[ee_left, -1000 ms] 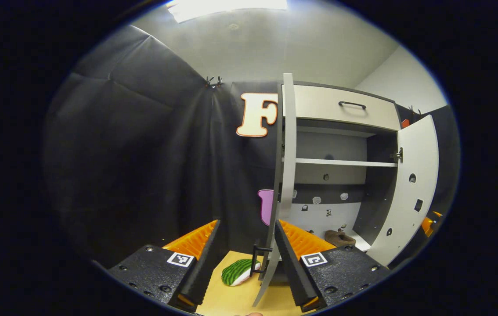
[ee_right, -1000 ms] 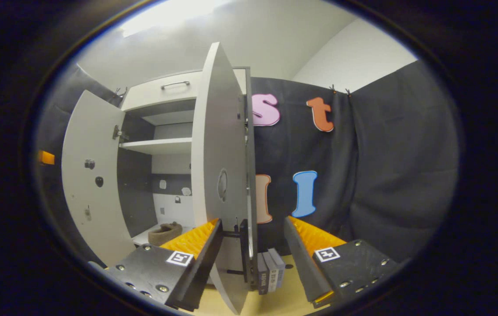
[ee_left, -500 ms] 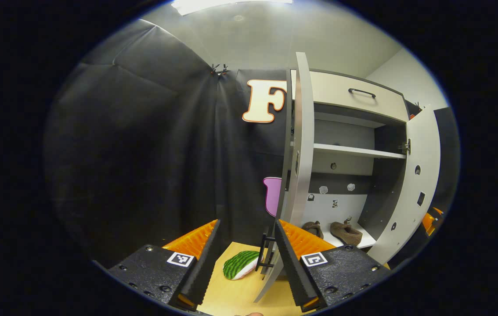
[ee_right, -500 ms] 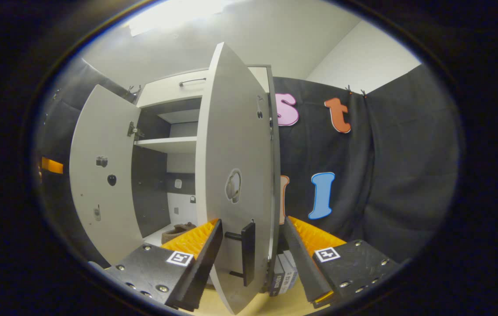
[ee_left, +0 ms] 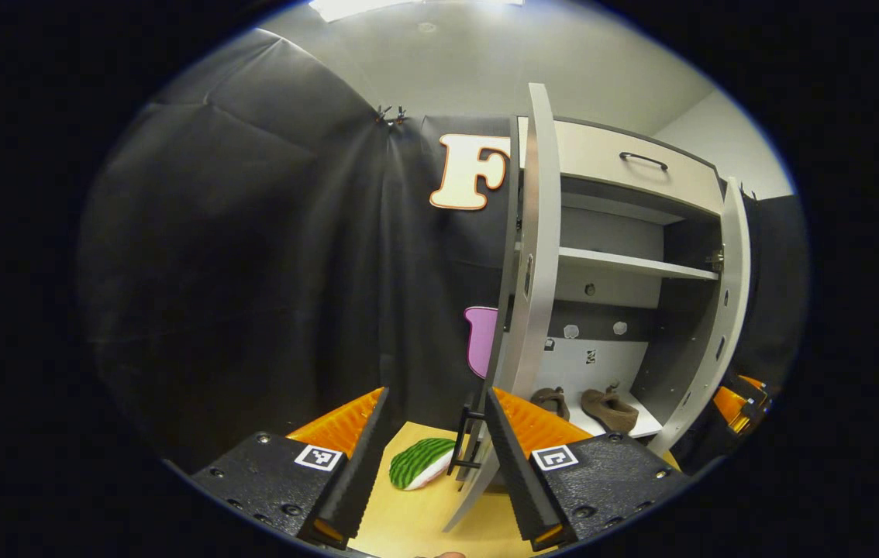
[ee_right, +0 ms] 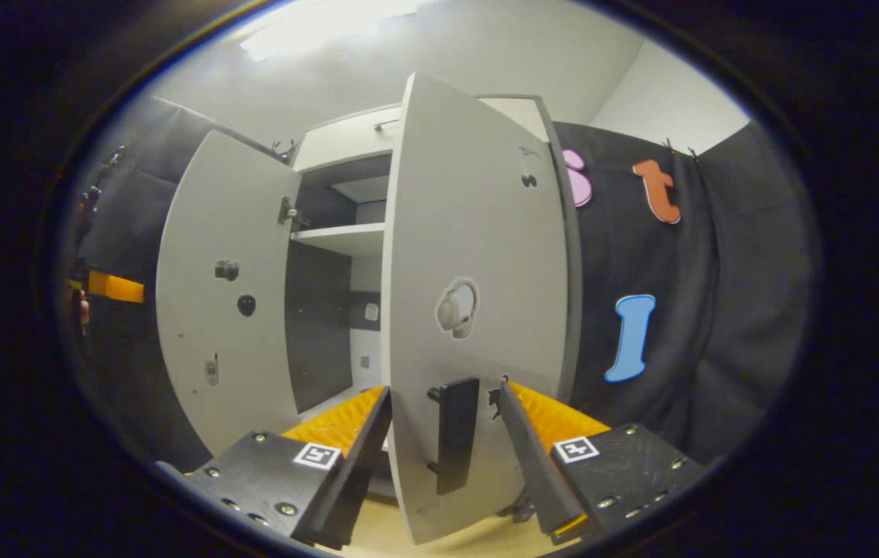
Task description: Grab one shoe with the right hand and put it into the shoe cabinet, grab the other shoe with the left hand and put it into the shoe cabinet; then close the right door with the right hand and the left door with the left hand.
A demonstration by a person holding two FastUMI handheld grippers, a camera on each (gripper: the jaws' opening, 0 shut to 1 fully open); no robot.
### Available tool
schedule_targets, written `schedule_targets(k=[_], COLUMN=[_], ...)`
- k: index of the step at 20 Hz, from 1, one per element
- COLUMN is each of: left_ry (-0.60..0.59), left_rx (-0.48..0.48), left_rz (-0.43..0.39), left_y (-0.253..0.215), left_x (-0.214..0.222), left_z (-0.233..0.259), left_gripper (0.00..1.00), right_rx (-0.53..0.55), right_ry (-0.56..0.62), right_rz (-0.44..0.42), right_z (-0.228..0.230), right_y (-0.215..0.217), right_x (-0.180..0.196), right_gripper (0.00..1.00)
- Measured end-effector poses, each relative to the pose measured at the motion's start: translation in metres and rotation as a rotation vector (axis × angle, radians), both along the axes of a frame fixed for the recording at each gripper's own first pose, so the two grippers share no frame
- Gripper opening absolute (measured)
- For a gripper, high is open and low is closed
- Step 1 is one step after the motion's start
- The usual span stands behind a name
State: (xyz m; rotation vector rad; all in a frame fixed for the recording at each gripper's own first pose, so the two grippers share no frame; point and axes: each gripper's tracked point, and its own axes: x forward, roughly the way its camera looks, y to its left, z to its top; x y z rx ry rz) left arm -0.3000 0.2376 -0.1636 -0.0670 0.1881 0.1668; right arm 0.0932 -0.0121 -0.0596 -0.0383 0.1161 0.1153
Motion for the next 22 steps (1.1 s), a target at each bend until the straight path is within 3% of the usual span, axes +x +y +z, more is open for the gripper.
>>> schedule_targets(k=[7, 22], left_ry=[0.018, 0.051], left_rx=[0.012, 0.015], left_rz=[0.005, -0.013], left_y=[0.001, -0.003], left_x=[-0.001, 0.009], left_z=[-0.004, -0.012], left_gripper=[0.74, 0.75], right_rx=[0.022, 0.048], right_ry=[-0.046, -0.052], right_rz=[0.046, 0.025], right_z=[0.018, 0.028], right_y=[0.026, 0.017], right_x=[-0.004, -0.013], right_gripper=[0.84, 0.84])
